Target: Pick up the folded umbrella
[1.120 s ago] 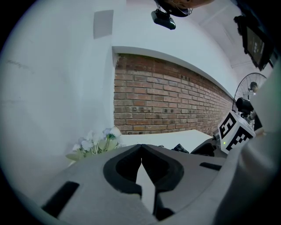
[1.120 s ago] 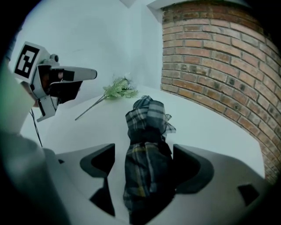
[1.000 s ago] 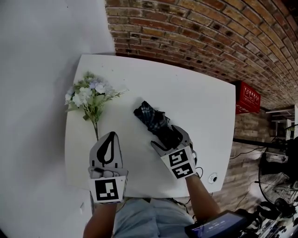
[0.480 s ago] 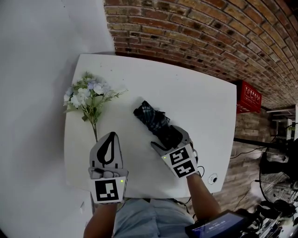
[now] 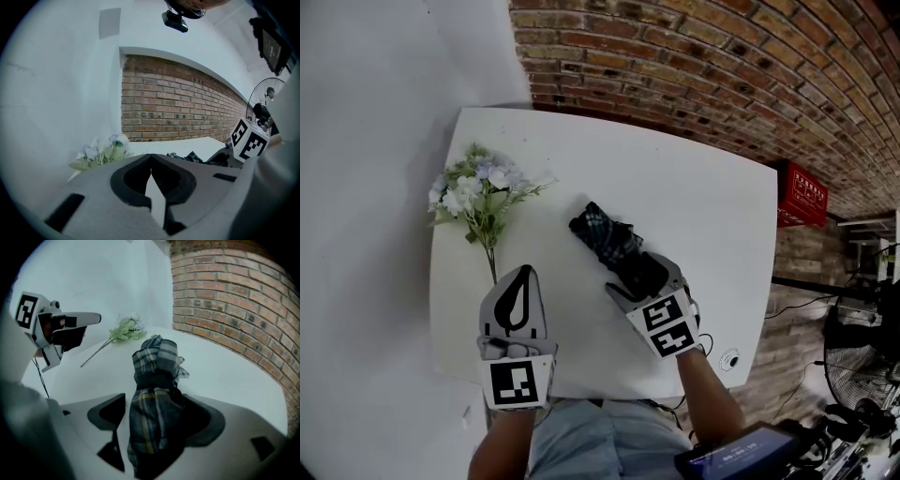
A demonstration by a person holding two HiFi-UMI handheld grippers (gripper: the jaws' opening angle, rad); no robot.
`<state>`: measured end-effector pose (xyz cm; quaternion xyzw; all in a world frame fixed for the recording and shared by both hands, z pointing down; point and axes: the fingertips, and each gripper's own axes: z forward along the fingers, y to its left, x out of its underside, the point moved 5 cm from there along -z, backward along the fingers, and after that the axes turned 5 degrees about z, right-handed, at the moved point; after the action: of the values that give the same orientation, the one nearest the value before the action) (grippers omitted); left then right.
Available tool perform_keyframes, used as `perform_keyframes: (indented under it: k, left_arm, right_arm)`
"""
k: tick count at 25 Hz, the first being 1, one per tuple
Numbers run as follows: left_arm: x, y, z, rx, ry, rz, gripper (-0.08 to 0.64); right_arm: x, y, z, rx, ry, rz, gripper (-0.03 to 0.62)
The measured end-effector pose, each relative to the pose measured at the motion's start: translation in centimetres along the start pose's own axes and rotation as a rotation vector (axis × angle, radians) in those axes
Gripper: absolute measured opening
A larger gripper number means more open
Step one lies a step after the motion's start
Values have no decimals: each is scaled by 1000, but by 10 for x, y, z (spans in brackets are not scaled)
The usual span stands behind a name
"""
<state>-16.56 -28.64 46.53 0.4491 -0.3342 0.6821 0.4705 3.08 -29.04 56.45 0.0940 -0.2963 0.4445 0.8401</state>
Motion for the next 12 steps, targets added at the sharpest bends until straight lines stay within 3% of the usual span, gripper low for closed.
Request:
perform_keyframes:
  k: [6, 12]
  left_arm:
    - [-2, 0, 0, -1, 2, -2, 8]
    - [-2, 0, -1, 0, -2, 3, 8]
  right_arm:
    - [-1, -1, -2, -5, 1, 2, 343]
    - [-1, 3, -4, -3, -5, 9, 261]
